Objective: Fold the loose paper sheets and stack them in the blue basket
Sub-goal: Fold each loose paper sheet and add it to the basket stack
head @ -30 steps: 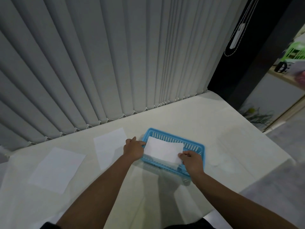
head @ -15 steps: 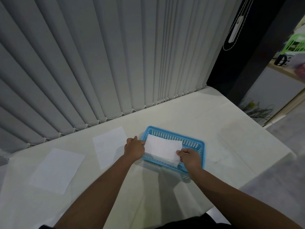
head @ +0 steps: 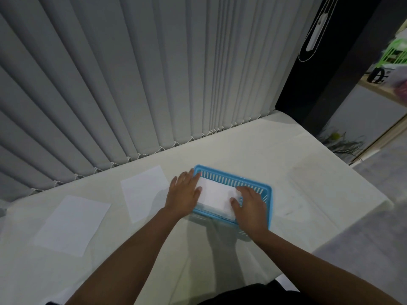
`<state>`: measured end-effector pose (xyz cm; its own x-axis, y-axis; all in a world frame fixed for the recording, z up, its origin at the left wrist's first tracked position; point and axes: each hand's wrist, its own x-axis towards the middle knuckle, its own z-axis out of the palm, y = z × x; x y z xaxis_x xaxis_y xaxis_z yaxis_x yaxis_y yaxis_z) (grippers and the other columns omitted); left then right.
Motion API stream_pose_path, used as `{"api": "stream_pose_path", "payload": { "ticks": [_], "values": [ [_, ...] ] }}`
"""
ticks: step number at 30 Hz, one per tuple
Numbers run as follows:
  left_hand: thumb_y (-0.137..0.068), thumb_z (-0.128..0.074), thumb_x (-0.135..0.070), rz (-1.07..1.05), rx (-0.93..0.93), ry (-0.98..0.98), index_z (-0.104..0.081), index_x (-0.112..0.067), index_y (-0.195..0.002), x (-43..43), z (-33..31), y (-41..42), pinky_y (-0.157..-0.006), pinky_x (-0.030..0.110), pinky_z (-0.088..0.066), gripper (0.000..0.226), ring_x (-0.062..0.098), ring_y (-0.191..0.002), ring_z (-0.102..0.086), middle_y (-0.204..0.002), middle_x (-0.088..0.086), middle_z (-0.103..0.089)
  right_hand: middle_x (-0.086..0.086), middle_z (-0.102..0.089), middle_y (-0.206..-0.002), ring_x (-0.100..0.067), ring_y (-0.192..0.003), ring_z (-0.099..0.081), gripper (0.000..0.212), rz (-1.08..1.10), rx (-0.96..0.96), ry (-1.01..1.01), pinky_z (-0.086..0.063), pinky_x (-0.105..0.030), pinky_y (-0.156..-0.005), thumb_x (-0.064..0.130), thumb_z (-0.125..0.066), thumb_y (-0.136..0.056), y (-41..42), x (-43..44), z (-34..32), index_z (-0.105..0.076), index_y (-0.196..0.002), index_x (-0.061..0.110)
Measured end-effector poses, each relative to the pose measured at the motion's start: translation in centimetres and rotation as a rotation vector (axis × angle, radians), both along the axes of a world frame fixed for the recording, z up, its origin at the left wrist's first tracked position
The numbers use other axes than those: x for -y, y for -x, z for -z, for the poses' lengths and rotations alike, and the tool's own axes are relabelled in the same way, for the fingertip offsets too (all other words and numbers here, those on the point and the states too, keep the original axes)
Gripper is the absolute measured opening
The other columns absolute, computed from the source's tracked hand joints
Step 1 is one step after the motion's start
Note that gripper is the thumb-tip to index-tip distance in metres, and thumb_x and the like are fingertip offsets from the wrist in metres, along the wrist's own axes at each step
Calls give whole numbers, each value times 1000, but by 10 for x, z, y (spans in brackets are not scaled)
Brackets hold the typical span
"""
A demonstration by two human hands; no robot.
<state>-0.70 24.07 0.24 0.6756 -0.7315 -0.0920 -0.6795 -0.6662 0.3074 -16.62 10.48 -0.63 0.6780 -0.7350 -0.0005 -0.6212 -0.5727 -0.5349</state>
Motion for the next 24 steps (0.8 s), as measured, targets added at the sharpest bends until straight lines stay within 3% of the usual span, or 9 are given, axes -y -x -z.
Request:
{"api": "stream_pose_path", "payload": {
  "ticks": [3, 6, 9, 11, 18, 21, 24],
  "values": [
    [-99, -15, -51, 140, -15, -159, -5, -26, -153, 5, 13, 7, -122, 45, 3, 60, 18, -151, 5, -163, -1, 0, 0, -17, -161, -22, -148, -14, 82, -293, -261, 151, -8, -43, -119, 66, -5, -84, -7, -2, 2, -22, -151, 21],
    [-95, -6, -59, 172, -11, -247, 3, -24, -153, 6, 23, 8, -121, 47, 8, 68, 20, -150, 13, -163, 0, 8, 0, 6, -163, -22, -149, 8, 96, -397, -413, 118, 8, -47, -118, 72, 12, -74, -9, 0, 15, 1, -154, 20],
    [-72, 19, -70, 197, 16, -258, 8, -25, -152, 3, 28, 7, -119, 49, 10, 93, 21, -149, 15, -162, 0, 12, 1, 12, -162, -22, -149, 12, 86, -392, -443, 103, 9, -49, -117, 69, 4, -82, -6, 3, 24, 8, -153, 21],
    [-64, 25, -72, 205, 21, -262, 9, -25, -152, 2, 31, 6, -119, 51, 11, 101, 21, -149, 17, -162, 0, 14, 1, 13, -162, -21, -149, 12, 86, -396, -449, 111, 9, -49, -117, 69, 4, -82, -4, 5, 29, 8, -153, 21],
    [-83, -1, -73, 117, 50, -291, 7, -25, -152, 2, 32, 10, -116, 51, 15, 85, 22, -148, 20, -162, 2, 15, 1, 14, -162, -24, -149, 11, 93, -423, -451, 117, 8, -50, -118, 74, 11, -75, 4, 13, 34, 10, -153, 22],
    [-77, 6, -74, 42, 40, -307, 3, -25, -153, -3, 24, 16, -117, 49, 12, 90, 23, -149, 17, -162, 1, 11, 1, 10, -163, -25, -150, 6, 103, -443, -473, 106, 6, -51, -119, 77, 16, -66, 8, 20, 27, 7, -153, 23],
    [-93, -8, -61, -40, 73, -325, -3, -27, -153, -9, 18, 24, -119, 48, 11, 69, 25, -149, 15, -163, 2, 8, 2, 4, -163, -27, -149, -1, 84, -480, -470, 126, 3, -50, -119, 73, -7, -85, 12, 29, 18, 1, -154, 24]
  ]
}}
